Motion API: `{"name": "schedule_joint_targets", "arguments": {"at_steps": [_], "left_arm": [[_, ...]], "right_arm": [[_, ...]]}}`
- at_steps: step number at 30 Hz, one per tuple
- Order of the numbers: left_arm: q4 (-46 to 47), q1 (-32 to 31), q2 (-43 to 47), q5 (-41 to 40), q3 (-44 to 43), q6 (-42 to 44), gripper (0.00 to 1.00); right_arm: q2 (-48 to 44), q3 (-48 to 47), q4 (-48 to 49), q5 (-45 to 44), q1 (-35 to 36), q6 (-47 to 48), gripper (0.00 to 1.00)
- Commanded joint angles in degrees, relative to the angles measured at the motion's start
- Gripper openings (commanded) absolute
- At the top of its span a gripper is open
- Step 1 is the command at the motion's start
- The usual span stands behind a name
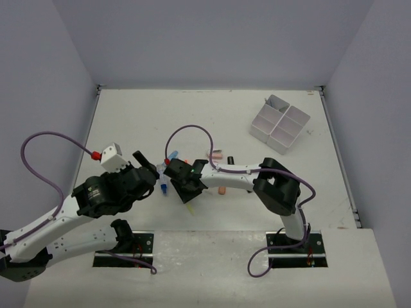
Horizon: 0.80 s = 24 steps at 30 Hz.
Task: Sort the stationery into containers
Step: Pick up the pen from the center of the board.
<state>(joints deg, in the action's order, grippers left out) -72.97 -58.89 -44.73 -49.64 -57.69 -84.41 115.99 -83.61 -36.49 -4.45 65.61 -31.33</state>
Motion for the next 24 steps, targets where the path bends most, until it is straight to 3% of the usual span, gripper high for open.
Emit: {"name": "schedule_joint_targets", "arguments": {"at_steps": [1, 6, 14, 19, 22, 24], "left_arm": [[0.9, 0.28, 0.95, -3.27, -1.05, 1.43, 1.0], [1.34, 0.36, 0.62, -3.27, -0.15, 1.97, 1.0], [0.85, 0.36, -1.28, -3.57, -0.3, 1.27, 1.0], [1.01, 0.36, -3.36, -3.26, -1.73, 0.3, 1.0], [4.34, 0.36, -6.25, -1.45, -2.33, 0.46, 1.0], [8.66, 0.36, -9.24, 1.27, -1.69, -0.04, 1.0]], "right_arm": [[2.52, -4.42, -3.28, -1.88, 0.22, -0.93, 0.35], [5.89, -7.86, -5.5, -3.1, 0.23, -1.01, 0.28], [5.16, -4.85, -5.28, -3.58, 0.28, -2.03, 0.0], [-5.89, -1.75, -4.47, -4.81, -0.51, -1.28, 0.0], [-23.16, 5.37, -4.75, -7.81, -4.02, -1.19, 0.0], [-32.41, 10.26, -5.35, -9.68, -11.05, -0.99, 0.0]]}}
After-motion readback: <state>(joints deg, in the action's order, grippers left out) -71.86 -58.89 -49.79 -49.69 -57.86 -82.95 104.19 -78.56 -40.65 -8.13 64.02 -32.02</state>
